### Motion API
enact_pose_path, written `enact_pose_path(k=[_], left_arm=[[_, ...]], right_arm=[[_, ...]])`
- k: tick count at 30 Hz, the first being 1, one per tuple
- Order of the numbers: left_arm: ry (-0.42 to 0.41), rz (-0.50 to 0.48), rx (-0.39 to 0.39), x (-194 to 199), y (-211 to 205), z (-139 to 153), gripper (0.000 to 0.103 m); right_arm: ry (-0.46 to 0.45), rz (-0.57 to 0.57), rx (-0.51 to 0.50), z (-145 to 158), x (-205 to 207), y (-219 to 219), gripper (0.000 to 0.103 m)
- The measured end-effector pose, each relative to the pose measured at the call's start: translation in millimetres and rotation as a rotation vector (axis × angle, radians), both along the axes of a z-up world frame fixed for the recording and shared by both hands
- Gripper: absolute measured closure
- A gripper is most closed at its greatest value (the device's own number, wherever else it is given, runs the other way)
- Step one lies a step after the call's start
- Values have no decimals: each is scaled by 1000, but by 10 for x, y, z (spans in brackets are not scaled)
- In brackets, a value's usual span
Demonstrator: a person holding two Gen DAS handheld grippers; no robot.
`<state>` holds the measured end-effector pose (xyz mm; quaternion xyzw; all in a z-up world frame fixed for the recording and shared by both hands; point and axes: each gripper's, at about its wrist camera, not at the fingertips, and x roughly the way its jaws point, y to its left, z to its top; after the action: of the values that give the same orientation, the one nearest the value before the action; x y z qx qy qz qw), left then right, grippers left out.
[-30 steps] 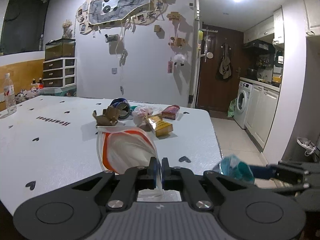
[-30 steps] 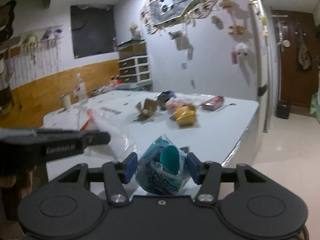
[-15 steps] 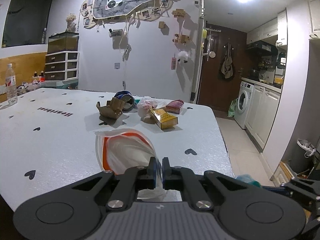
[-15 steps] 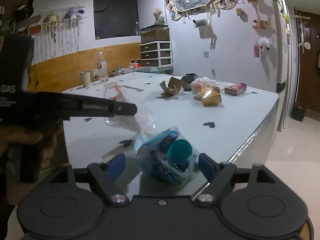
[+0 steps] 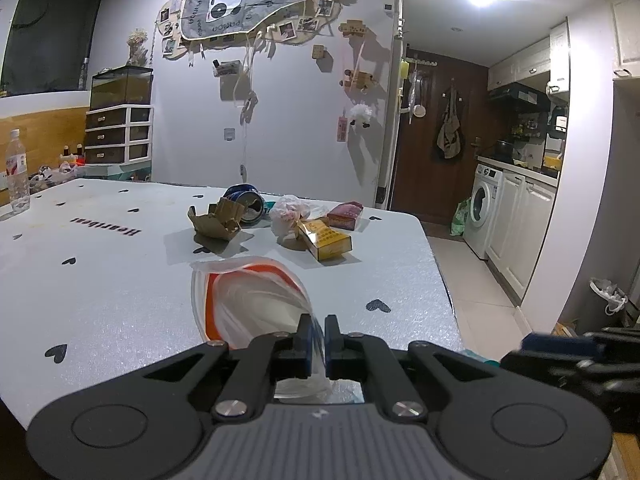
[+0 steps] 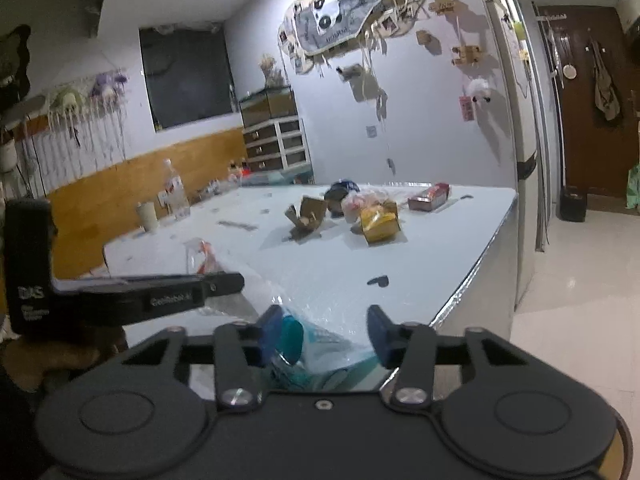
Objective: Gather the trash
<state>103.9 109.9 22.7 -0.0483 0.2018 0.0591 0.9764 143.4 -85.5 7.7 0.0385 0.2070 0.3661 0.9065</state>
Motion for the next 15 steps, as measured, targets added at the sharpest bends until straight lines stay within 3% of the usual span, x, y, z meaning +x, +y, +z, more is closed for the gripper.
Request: enact_pose_path(k=[7, 8, 9, 15], left_arm=[[0, -16, 11, 4, -33, -5, 98], [0, -14, 12, 4, -33, -3, 98], [-1, -14, 12, 0, -38, 0, 98], [-14, -21, 30, -31, -105, 53, 98]], right_arm=[[31, 17, -136, -94, 32, 203, 85], [32, 16, -146, -104, 26, 217, 96], [35, 14, -160, -121, 33, 236, 100], [13, -50, -121, -115, 52, 143, 102]])
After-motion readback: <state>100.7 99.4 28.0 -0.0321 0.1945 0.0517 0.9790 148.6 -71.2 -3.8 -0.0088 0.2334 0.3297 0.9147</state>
